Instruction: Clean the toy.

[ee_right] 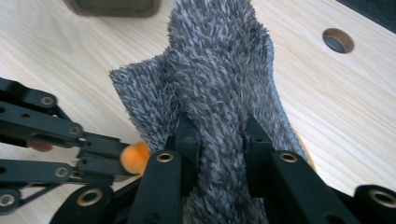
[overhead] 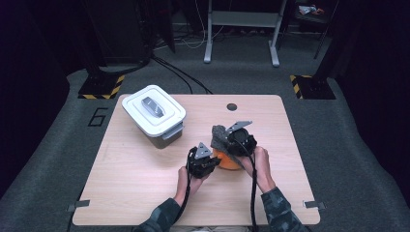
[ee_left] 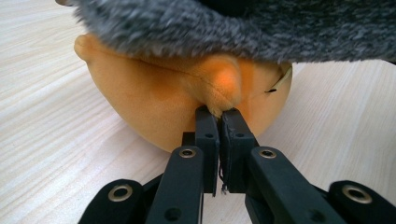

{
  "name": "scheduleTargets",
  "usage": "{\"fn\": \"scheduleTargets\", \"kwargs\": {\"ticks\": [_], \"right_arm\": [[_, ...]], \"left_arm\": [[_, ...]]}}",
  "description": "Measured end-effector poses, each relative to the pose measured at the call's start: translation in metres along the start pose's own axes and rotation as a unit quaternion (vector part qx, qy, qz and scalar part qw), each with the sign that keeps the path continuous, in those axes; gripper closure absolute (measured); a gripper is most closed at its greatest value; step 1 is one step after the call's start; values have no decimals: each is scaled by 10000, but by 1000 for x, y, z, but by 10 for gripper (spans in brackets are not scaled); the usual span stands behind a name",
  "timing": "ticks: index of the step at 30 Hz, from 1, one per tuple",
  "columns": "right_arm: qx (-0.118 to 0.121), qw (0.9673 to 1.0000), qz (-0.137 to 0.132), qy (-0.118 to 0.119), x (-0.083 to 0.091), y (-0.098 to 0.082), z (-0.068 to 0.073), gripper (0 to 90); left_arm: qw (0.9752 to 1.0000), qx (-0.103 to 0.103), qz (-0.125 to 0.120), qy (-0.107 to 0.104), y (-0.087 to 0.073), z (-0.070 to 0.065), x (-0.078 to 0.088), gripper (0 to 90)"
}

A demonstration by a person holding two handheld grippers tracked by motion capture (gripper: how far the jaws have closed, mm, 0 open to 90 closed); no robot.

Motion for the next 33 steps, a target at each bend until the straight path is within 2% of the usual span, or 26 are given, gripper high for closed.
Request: {"fn": "scheduleTargets", "kwargs": {"ticks": [8,11,16,25,30,33], "right_arm": [[-277,9995,25,-154,4,-12,-16,734],[-417,9989,40,-220,4,-21,-28,733],[-666,9973,100,-281,3,-34,-42,732],[-1106,9925,390,-359,-12,-58,-69,731],[-1321,9889,586,-359,-23,-70,-78,731],[-1484,9854,755,-343,-29,-76,-81,731]], "left_arm": [[10000,-12,24,-10,-1,0,0,866],[10000,44,9,-21,-1,0,0,866],[10000,-7,27,6,-2,1,0,866],[10000,21,24,18,-5,3,1,866],[10000,42,5,14,-5,4,0,866],[10000,63,11,9,-5,4,0,866]]}}
Point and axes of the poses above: each handheld gripper's, and its own axes: x roughly backward along the jaws, y roughly out of its top, z roughly to its left, the point moved 5 cm from there along -x, roughly forward along the jaws, and after that the axes turned 8 degrees about -y, right-handed, at the moved point
